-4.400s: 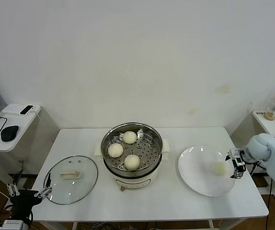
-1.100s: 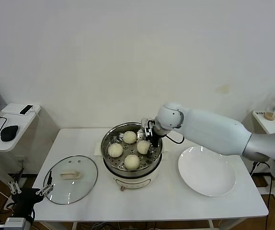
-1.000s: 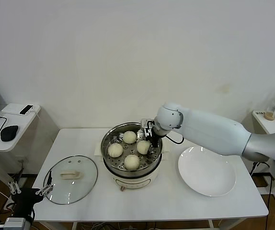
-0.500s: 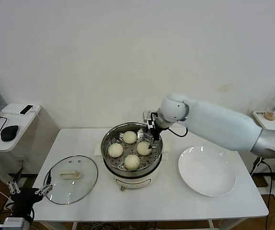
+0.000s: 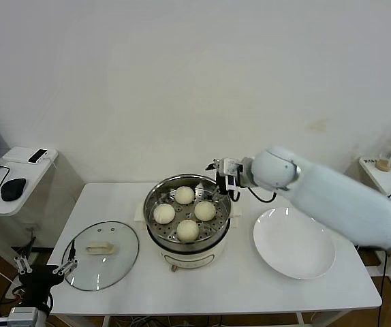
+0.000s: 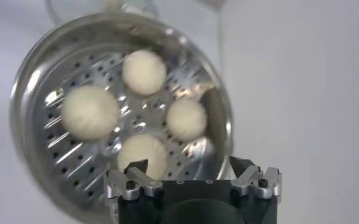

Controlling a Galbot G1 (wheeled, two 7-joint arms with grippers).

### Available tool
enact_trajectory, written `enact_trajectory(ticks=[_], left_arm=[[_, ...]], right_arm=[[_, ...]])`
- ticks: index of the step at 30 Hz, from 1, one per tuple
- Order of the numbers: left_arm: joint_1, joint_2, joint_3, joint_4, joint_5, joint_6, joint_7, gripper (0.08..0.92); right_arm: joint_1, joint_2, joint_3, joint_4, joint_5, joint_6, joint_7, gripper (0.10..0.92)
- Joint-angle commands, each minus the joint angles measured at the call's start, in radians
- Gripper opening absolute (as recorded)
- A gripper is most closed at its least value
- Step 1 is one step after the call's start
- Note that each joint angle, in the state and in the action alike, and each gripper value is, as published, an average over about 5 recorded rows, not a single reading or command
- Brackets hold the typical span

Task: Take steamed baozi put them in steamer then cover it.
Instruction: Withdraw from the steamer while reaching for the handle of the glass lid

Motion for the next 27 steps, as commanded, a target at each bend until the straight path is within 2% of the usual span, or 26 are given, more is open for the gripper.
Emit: enact_trajectory(ticks=[1,8,12,17,21,27], left_arm=[[-0.011,-0.01,0.021,0.016,0.007,-0.028,-0.007,0.823],[-0.053,-0.031,0.069,0.099,0.111,-0.124,-0.072,0.823],[-0.069,-0.03,0.08,0.167,0.236,-0.133,-0.074,0.823],[-0.071,-0.008,0.085,0.251,0.527,-0.18,-0.064,0.823],[-0.06,0.025,0.053,0.302,0.773,-0.214,-0.09,0.823],[0.021,0.102,0.032,0.341,1.135,-0.266,-0.117,0.823]], right_arm=[[-0.756,-0.041,0.668,0.197,-0.048,0.324,0.468,0.823],[-1.197,0.211,1.121,0.177,-0.129,0.701,0.468,0.823],[-1.363,0.36,1.309,0.195,-0.082,0.797,0.408,0.823],[-1.503,0.461,1.414,0.193,-0.04,0.799,0.348,0.823],[-1.573,0.509,1.467,0.198,-0.02,0.743,0.375,0.823],[-1.674,0.53,1.539,0.234,-0.016,0.691,0.408,0.823]])
